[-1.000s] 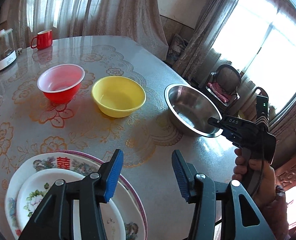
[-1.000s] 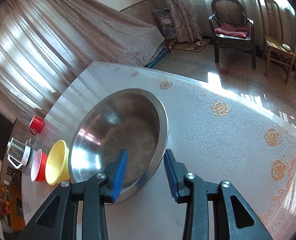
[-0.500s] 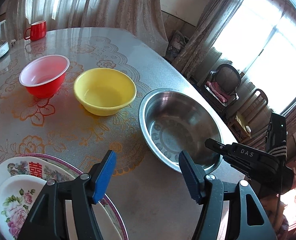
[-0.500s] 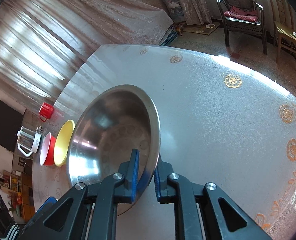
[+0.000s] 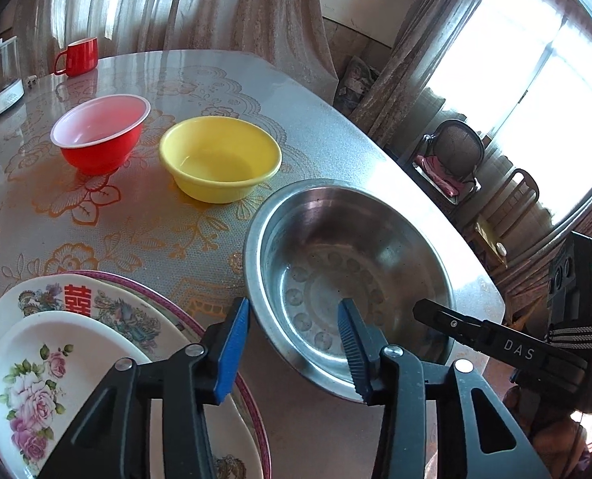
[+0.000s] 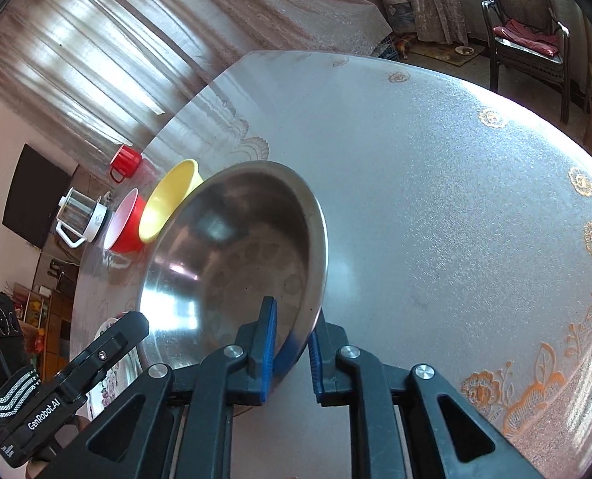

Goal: Organize plates and bowls
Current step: 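Close the right gripper on the steel bowl's rim and lift it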

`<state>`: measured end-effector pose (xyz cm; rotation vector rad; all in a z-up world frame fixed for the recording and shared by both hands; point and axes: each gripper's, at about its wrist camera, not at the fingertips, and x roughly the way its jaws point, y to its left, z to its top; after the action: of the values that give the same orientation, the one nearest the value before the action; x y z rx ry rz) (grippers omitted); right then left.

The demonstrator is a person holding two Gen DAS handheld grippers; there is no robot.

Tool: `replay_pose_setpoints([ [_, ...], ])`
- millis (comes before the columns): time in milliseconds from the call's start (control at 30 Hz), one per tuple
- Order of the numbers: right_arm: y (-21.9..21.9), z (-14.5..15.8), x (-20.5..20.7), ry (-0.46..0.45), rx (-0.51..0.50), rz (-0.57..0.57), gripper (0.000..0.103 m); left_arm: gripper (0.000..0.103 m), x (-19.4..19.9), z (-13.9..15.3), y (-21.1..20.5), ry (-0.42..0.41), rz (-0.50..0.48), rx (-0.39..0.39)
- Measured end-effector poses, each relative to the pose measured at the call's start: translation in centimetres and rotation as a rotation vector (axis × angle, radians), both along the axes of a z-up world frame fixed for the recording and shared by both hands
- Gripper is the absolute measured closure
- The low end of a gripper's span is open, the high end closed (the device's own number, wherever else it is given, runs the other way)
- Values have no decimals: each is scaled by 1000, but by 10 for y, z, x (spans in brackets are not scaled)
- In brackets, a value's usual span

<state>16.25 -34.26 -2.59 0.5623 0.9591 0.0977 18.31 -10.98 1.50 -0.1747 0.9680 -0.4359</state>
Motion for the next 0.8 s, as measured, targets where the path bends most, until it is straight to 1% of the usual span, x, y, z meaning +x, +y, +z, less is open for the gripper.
replay_pose_setpoints([
  [100,1,0,-1,-1,-9,-1,88,76,-3,-4,3,8,-5,15],
  [133,2,1,-2,-2,-22,1,88,79,-4,-5,2,10,-12,18],
  [167,4,2,-2,-3,-38,6,88,79,-7,-6,2,12,-19,17],
  [267,7,2,-5,3,-47,23,87,78,-15,-7,4,11,-26,7],
  [367,4,1,-11,6,-25,28,87,77,-17,-9,9,19,-27,-14],
  [400,3,1,-12,5,-17,27,87,76,-16,-8,9,21,-18,-11],
  [600,5,3,-17,-5,-35,10,86,76,-8,-2,13,11,16,-2],
  [700,7,5,-19,-16,-56,8,84,67,-2,-3,8,20,8,17],
  [767,7,7,-19,-18,-81,4,83,68,4,-6,4,34,1,22],
  [800,8,7,-19,-18,-89,2,81,69,4,-7,1,31,-8,28],
])
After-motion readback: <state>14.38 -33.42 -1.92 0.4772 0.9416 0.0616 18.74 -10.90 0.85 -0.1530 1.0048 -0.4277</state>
